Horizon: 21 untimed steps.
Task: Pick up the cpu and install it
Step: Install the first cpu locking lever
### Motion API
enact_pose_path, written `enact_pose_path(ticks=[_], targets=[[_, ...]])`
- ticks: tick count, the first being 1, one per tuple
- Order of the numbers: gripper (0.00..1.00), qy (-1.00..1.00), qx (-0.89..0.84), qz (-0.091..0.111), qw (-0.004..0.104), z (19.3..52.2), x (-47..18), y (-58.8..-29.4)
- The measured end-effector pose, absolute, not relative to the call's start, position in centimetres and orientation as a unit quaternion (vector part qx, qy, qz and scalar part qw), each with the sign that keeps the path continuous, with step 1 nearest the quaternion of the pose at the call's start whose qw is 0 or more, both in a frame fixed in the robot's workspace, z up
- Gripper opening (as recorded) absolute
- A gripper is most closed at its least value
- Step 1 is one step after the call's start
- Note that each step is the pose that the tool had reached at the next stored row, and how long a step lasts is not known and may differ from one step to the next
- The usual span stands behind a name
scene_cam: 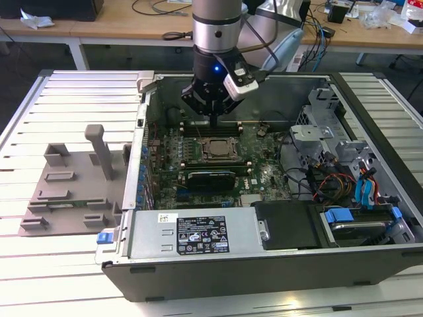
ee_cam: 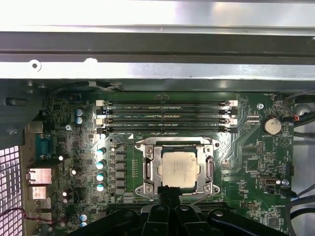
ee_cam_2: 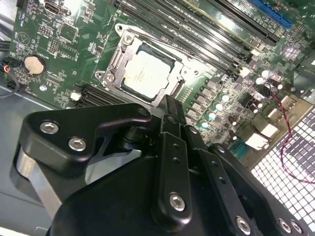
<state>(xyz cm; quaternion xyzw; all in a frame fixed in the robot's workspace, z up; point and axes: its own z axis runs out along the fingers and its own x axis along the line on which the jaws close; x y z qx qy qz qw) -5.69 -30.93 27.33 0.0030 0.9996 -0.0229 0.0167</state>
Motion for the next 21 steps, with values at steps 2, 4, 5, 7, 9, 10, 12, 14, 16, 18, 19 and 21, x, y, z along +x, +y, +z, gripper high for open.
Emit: enact_pose_path(ticks=[2,4,5,7,9,10,12,14,16,18,19,21], targets=[[0.11,1.000,0.003,-0.023,0.017,27.3,-6.0,-30.9],[0.11,1.000,0.003,-0.023,0.017,27.3,-6.3,-30.9],[0.11,1.000,0.003,-0.023,0.017,27.3,-6.6,-30.8],[0.11,1.000,0.003,-0.023,0.017,27.3,-6.9,-30.8],[0.11,1.000,0.003,-0.023,0.017,27.2,-7.1,-30.6],[0.11,1.000,0.003,-0.023,0.017,27.2,-7.3,-30.5],[0.11,1.000,0.003,-0.023,0.017,27.2,-7.5,-30.2],[0.11,1.000,0.003,-0.023,0.017,27.2,-7.7,-30.1],[0.11,1.000,0.003,-0.023,0.017,27.1,-7.8,-30.0],[0.11,1.000,0.003,-0.023,0.017,27.1,-8.0,-30.0],[0.11,1.000,0.003,-0.023,0.017,27.1,-8.1,-29.9],[0.11,1.000,0.003,-0.023,0.017,27.1,-8.3,-29.9]])
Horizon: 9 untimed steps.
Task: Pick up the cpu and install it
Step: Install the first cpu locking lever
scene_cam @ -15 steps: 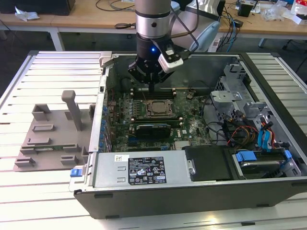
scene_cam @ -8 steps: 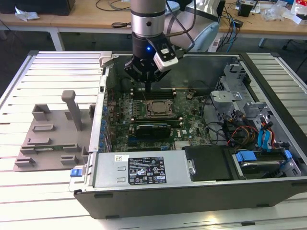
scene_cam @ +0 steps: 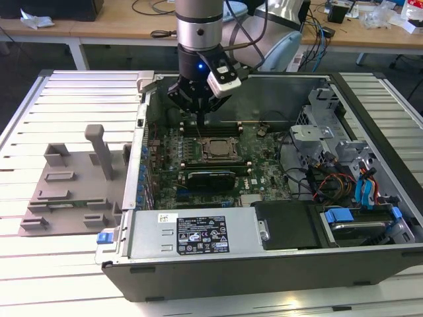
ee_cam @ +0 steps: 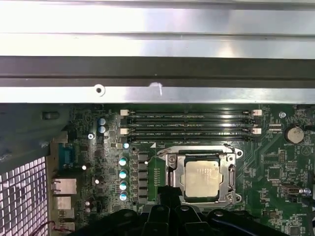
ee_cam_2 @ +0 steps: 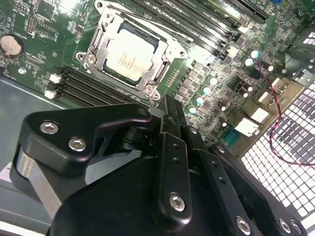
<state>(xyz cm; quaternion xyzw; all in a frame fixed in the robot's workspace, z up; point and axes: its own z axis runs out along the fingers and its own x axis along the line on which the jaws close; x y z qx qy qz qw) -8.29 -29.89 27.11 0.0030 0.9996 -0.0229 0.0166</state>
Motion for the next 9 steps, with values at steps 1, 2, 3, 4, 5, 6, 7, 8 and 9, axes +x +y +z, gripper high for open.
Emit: enact_pose_path(ticks=[1,2,3,4,5,6,7,8,9], targets=[[0.11,1.000,0.003,-0.023,0.017,27.1,-8.4,-29.9],[0.11,1.000,0.003,-0.023,0.017,27.1,-8.7,-29.8],[0.11,1.000,0.003,-0.023,0.017,27.0,-9.0,-29.7],[0.11,1.000,0.003,-0.023,0.017,27.0,-9.2,-29.6],[0.11,1.000,0.003,-0.023,0.017,27.0,-9.5,-29.5],[0.11,1.000,0.003,-0.023,0.017,26.9,-9.8,-29.4],[0.11,1.000,0.003,-0.023,0.017,26.9,-10.0,-29.4],[0.11,1.000,0.003,-0.023,0.017,26.9,-10.2,-29.3],[0.11,1.000,0.003,-0.023,0.017,26.9,-10.6,-29.2]])
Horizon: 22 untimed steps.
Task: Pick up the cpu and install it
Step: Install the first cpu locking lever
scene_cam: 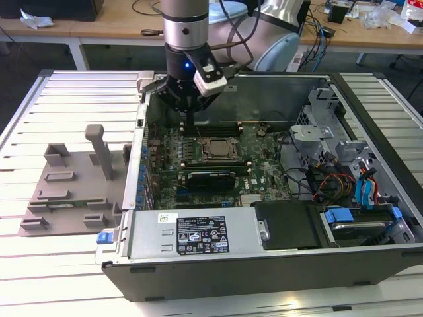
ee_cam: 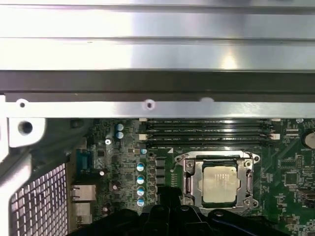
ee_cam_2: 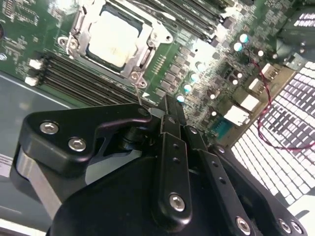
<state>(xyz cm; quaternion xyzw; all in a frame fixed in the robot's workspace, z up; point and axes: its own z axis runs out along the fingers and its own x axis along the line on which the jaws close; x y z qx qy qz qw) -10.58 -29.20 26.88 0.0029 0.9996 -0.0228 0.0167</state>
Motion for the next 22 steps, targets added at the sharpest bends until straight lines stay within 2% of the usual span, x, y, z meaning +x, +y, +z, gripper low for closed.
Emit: enact_pose_path(ticks=[12,22], targets=[[0.11,1.000,0.003,-0.022,0.017,26.1,-11.2,-27.9],[0.11,1.000,0.003,-0.022,0.016,25.9,-9.3,-27.6]])
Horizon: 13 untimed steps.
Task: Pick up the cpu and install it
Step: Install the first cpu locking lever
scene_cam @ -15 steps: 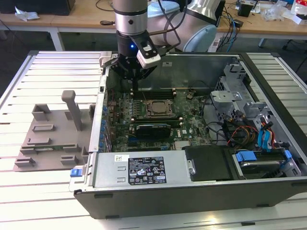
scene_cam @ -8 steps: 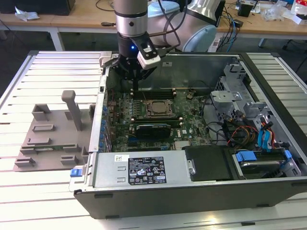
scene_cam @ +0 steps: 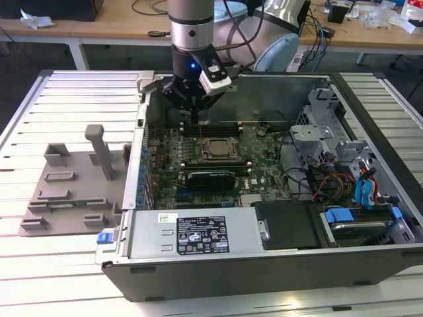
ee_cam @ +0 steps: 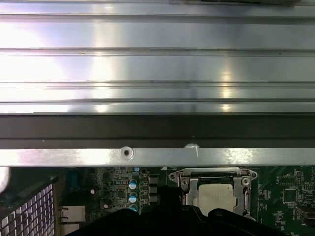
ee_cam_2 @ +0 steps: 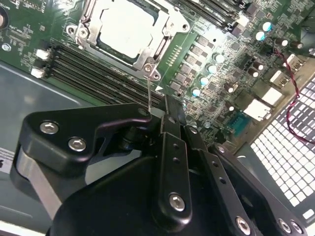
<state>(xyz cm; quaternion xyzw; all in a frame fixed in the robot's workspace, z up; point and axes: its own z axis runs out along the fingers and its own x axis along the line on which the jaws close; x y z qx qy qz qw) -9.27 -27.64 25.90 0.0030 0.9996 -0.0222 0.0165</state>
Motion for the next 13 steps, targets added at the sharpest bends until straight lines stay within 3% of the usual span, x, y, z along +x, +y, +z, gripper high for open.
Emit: enact_pose_path(ticks=[13], targets=[[0.11,1.000,0.004,-0.022,0.016,25.7,-7.4,-27.6]])
